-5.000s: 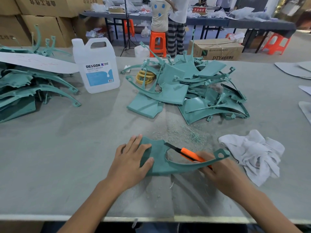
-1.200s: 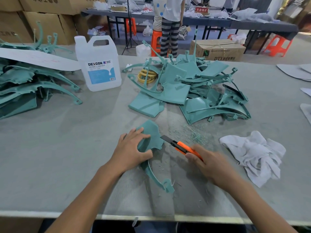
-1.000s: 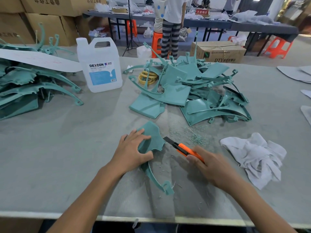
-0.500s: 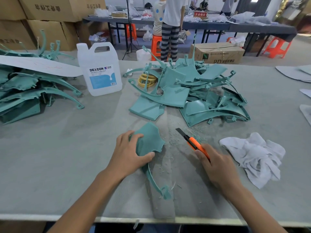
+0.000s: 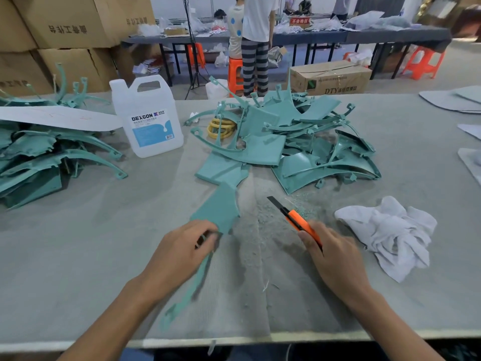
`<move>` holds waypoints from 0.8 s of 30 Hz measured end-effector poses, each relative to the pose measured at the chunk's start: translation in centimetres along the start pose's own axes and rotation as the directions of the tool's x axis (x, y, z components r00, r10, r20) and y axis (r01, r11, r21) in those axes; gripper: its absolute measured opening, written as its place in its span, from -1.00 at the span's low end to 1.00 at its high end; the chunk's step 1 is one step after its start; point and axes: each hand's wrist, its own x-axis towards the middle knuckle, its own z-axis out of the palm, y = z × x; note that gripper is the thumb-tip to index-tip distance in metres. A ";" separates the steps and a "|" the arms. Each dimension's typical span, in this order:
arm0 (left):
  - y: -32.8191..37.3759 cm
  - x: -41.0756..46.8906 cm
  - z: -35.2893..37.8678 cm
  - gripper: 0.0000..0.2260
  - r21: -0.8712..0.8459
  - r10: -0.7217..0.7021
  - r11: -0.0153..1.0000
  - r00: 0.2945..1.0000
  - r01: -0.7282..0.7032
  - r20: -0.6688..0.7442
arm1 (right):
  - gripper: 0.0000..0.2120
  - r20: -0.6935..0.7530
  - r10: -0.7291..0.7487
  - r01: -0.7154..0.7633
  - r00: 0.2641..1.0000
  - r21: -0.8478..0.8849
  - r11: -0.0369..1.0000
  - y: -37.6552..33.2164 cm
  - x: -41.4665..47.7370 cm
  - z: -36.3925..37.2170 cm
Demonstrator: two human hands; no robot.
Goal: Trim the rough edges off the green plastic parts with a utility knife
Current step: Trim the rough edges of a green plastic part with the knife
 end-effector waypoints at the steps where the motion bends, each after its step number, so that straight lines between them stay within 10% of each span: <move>1: 0.1 0.3 -0.4 -0.92 -0.080 -0.038 0.996 0.999 0.036 -0.022 | -0.74 -0.002 -0.003 0.003 1.000 0.005 1.000 0.0 0.0 0.0; 9: 1.0 1.0 -1.2 -0.86 -0.614 -0.221 0.699 0.927 0.367 0.303 | -0.68 0.012 0.005 -0.006 1.000 0.055 0.998 0.2 0.0 0.1; 17: -0.8 -0.6 -2.1 -0.83 -0.543 -0.144 0.752 0.898 0.373 0.417 | -0.65 0.017 0.016 -0.016 1.000 0.049 0.999 0.4 -0.1 0.2; 24: -0.6 -2.0 -1.4 -0.83 -0.577 -0.404 0.635 0.857 0.514 0.321 | -0.67 0.010 0.014 -0.014 1.000 0.058 0.998 0.4 0.0 0.2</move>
